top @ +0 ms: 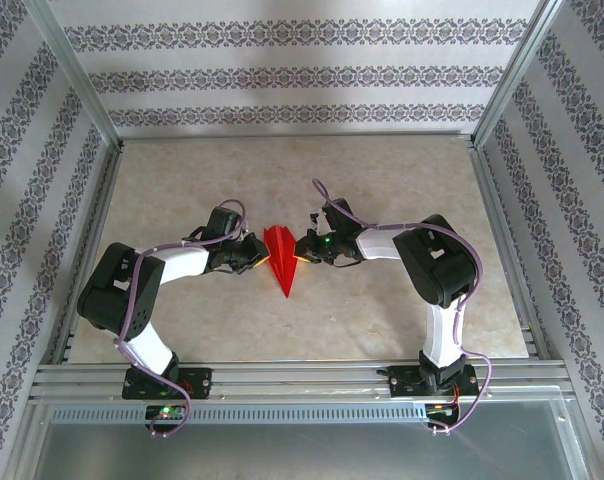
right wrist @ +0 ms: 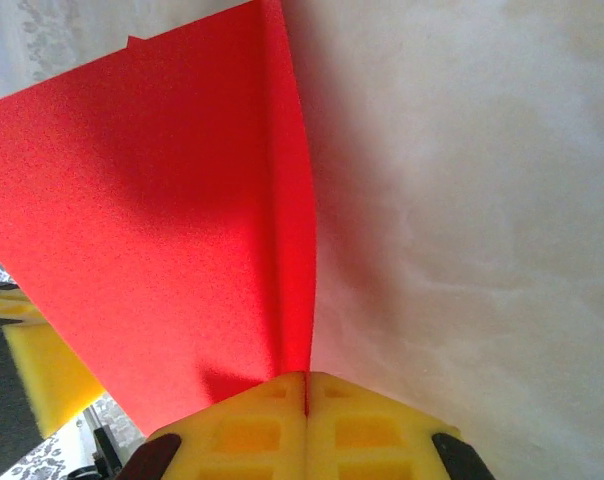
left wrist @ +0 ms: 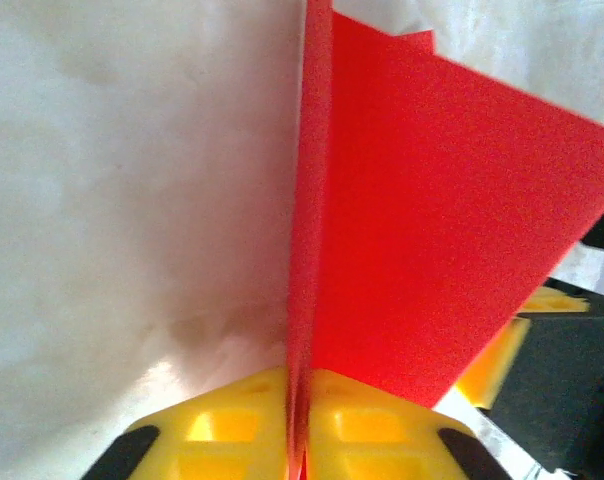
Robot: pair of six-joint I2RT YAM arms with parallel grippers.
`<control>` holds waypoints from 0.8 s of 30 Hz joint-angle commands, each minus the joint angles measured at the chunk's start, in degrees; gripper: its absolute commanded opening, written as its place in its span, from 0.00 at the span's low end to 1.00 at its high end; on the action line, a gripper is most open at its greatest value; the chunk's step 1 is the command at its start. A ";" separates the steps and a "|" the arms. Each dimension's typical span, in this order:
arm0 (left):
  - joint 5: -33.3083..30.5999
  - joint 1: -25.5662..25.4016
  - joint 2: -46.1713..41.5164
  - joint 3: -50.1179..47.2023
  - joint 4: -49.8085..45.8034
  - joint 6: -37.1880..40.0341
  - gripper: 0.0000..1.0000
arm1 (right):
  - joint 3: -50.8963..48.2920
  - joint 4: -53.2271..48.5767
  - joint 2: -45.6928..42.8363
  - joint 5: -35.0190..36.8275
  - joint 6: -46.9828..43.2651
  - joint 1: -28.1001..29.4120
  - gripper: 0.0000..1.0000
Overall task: Fold a paper plane with a square sheet of paper (pick it up from the middle)
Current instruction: Turn over the paper plane at the top-center of the table, then move the paper plane to the top-center of the table.
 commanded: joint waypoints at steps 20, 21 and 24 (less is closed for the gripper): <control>-5.90 -0.48 -2.49 1.10 -3.51 0.52 0.00 | 0.34 -2.03 -1.83 4.39 -1.69 -1.44 0.03; -6.63 -0.51 -3.15 0.60 -3.34 -0.02 0.00 | 0.04 -2.03 -2.20 4.80 -1.69 -1.50 0.03; -8.25 -0.49 -4.53 -0.88 -2.62 -1.76 0.00 | -0.70 -2.03 -3.04 5.75 -1.52 -1.68 0.04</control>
